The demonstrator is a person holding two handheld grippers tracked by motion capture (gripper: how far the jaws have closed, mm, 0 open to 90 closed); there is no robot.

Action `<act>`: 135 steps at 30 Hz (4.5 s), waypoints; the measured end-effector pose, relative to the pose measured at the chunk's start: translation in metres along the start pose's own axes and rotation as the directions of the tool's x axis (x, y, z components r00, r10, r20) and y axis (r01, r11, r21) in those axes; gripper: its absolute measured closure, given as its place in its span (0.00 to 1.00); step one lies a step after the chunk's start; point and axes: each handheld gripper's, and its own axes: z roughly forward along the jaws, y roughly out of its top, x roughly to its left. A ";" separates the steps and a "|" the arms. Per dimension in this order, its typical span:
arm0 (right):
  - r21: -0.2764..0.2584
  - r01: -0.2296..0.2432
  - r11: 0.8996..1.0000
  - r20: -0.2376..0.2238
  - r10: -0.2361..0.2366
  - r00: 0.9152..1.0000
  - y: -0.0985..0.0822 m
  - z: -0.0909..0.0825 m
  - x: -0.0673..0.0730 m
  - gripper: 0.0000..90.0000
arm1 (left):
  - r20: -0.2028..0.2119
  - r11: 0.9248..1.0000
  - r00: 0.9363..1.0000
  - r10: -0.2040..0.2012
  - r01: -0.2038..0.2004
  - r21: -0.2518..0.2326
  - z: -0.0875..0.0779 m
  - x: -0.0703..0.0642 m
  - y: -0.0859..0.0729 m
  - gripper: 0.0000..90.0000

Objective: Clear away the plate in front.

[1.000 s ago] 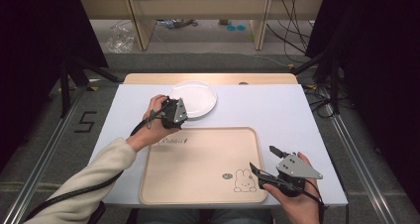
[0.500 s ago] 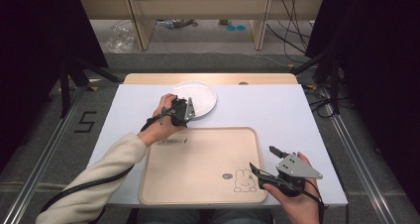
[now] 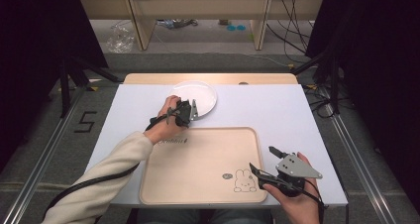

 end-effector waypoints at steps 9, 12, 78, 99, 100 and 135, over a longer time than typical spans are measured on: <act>0.000 -0.003 1.000 0.001 0.003 1.000 0.000 0.001 0.000 0.24 | 0.011 0.999 1.000 0.026 -0.026 0.022 0.007 -0.003 0.000 0.43; -0.001 -0.004 1.000 0.000 0.004 1.000 0.000 0.001 0.000 0.24 | 0.012 0.999 0.999 0.031 -0.031 0.032 0.011 -0.003 0.000 0.43; 0.013 -0.008 1.000 -0.013 0.008 1.000 -0.002 0.002 0.000 0.24 | -0.109 0.987 0.982 0.154 -0.147 0.065 -0.019 0.001 0.021 0.97; 0.015 -0.009 1.000 -0.013 0.009 1.000 -0.001 0.002 0.001 0.24 | -0.143 0.985 0.975 0.171 -0.169 0.027 -0.047 -0.003 0.022 0.97; 0.017 -0.008 1.000 -0.013 0.008 1.000 -0.001 0.002 0.001 0.24 | -0.143 0.985 0.974 0.173 -0.171 0.026 -0.048 -0.003 0.022 0.97; 0.015 -0.007 1.000 -0.007 0.007 1.000 -0.001 0.002 0.001 0.24 | -0.178 0.977 0.962 0.208 -0.214 -0.016 -0.085 -0.020 0.023 0.97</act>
